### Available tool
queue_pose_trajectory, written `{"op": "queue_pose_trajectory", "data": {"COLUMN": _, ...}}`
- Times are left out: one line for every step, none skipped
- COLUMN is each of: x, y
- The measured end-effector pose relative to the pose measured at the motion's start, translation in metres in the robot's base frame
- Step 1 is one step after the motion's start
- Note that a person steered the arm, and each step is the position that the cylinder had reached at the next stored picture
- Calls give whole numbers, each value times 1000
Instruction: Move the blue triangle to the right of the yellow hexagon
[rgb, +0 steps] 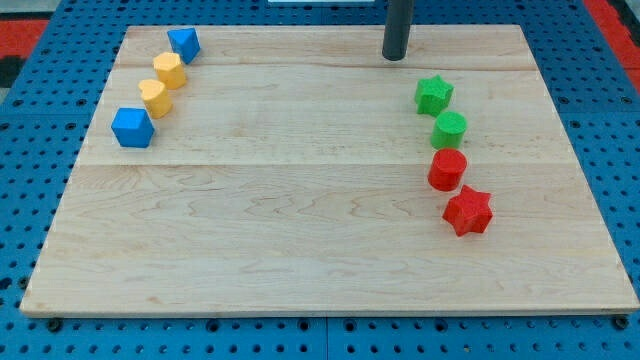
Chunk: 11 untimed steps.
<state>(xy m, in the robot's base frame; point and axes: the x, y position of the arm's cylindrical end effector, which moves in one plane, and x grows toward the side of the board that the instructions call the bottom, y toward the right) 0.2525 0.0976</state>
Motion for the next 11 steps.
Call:
{"op": "queue_pose_trajectory", "data": {"x": 0, "y": 1}}
{"op": "queue_pose_trajectory", "data": {"x": -1, "y": 11}}
{"op": "queue_pose_trajectory", "data": {"x": -41, "y": -48}}
{"op": "queue_pose_trajectory", "data": {"x": -47, "y": -131}}
{"op": "queue_pose_trajectory", "data": {"x": -42, "y": -201}}
{"op": "queue_pose_trajectory", "data": {"x": -42, "y": -211}}
{"op": "queue_pose_trajectory", "data": {"x": -45, "y": -218}}
{"op": "queue_pose_trajectory", "data": {"x": -60, "y": -230}}
{"op": "queue_pose_trajectory", "data": {"x": -60, "y": -298}}
{"op": "queue_pose_trajectory", "data": {"x": -30, "y": -280}}
{"op": "queue_pose_trajectory", "data": {"x": 21, "y": -229}}
